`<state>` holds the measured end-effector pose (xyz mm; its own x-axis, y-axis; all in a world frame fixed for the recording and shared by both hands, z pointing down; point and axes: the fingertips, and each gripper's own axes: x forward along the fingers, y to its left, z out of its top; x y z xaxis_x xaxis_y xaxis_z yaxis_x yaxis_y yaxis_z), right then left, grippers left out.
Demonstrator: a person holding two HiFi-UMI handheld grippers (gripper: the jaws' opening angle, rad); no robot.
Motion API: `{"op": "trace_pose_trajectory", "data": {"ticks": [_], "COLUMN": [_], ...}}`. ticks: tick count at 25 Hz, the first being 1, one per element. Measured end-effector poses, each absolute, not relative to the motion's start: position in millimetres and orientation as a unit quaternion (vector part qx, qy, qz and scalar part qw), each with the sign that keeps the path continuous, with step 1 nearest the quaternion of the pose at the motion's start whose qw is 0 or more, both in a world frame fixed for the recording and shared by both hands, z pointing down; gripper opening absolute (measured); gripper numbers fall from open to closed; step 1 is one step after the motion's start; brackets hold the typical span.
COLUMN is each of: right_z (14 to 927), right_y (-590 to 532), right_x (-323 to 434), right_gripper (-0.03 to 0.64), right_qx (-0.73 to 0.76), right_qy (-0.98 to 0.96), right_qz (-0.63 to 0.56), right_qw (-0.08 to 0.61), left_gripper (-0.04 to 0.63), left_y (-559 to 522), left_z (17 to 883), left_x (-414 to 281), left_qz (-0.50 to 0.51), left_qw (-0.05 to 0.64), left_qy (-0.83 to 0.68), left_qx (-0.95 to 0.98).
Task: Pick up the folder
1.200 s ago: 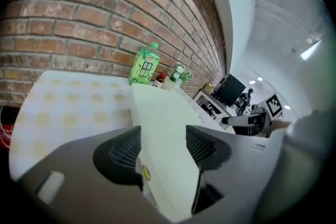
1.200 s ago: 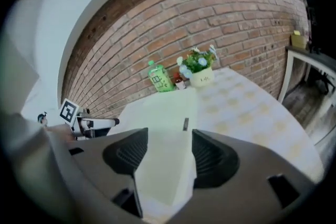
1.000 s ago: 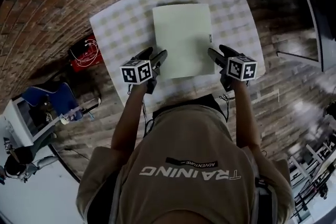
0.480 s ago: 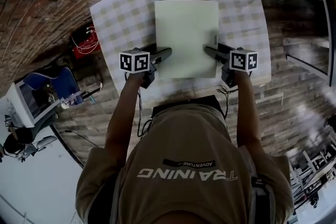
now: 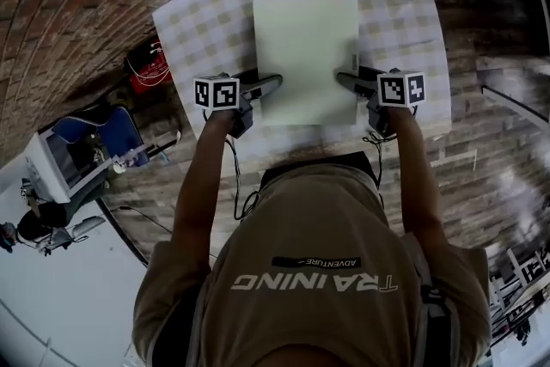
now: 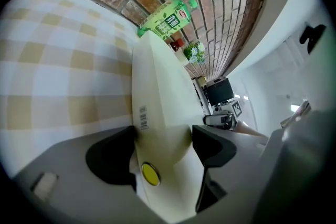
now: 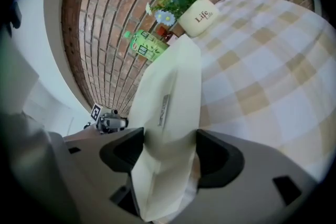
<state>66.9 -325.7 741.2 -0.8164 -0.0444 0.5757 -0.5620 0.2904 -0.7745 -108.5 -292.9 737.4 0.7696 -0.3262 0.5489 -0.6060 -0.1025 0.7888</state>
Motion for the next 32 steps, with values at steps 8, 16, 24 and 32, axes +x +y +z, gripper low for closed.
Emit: {"op": "trace_pose_trajectory", "data": {"ticks": [8,16,24,32], "right_z": [738,718,647,548], "right_y": [-322,-320,-338,-377], "right_x": [65,68,55,29], "right_gripper": [0.279,0.278,0.278,0.278], "right_qx": [0.199,0.208,0.210,0.200], "right_qy": [-0.777,-0.805,-0.865,-0.920], "right_qz": [0.550,0.508,0.415,0.302], "right_qw": [0.232,0.226,0.190,0.153], "left_gripper": [0.331,0.331,0.331,0.331], "left_y": [-288,-287,-291,-323], "left_z": [736,716,662,572], "left_x": [-107,-104,-114,-139], "left_qz": [0.126,0.118,0.080,0.047], "left_qw": [0.588,0.546,0.488,0.408], "left_qy": [-0.321,-0.339,-0.382,-0.408], "left_qx": [0.732,0.757,0.781,0.816]}}
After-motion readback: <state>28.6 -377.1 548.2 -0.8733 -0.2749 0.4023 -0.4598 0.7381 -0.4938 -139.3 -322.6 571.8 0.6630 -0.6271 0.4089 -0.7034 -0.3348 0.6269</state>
